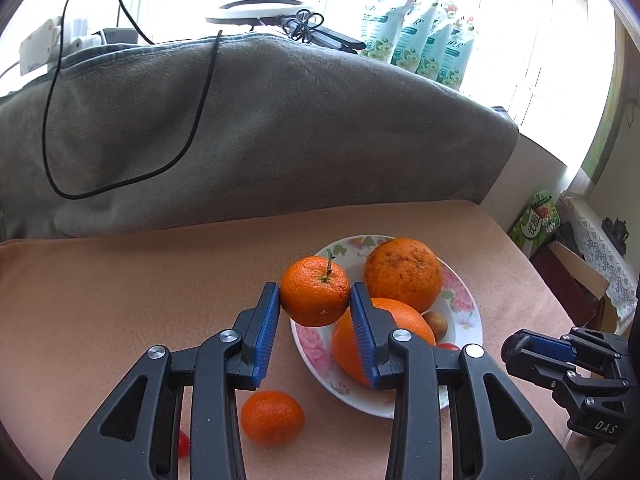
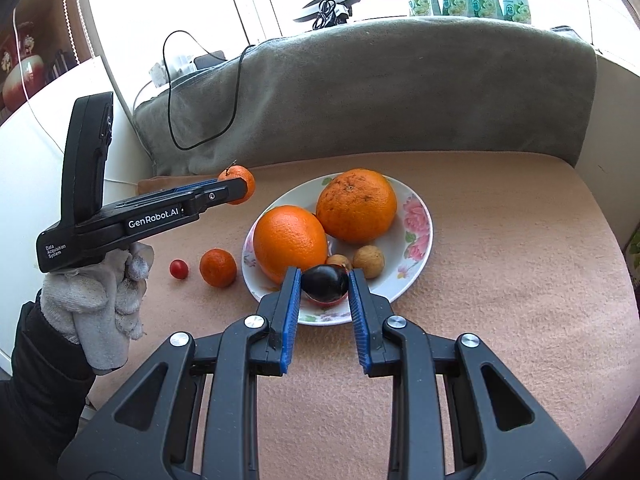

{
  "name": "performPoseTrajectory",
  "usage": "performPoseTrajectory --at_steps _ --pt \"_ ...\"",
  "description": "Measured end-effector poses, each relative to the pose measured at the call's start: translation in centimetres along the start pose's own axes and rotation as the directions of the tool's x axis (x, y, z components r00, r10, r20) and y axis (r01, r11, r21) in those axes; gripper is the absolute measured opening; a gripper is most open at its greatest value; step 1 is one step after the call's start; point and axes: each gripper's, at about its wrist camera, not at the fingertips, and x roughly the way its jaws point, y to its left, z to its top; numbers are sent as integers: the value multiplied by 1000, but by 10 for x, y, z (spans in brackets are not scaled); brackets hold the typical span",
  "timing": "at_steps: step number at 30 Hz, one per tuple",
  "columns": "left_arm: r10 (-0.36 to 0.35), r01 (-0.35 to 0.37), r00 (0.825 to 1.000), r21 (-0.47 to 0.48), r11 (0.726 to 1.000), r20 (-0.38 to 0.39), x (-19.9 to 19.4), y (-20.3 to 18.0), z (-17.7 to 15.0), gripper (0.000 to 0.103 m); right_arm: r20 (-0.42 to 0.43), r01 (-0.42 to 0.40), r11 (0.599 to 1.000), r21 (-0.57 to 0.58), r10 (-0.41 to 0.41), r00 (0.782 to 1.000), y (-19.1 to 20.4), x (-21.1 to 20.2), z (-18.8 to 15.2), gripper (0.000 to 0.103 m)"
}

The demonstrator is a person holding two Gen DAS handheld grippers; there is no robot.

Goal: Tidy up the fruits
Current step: 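Carry the tangerine with the left tool into the bowl while the right tool carries the plum there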

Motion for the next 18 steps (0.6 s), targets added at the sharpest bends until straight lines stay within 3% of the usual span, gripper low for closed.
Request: performPoseTrajectory --at_steps 18 --pt "-19 19 999 24 1000 -26 25 -12 14 35 -19 0 1000 29 0 1000 -15 19 8 25"
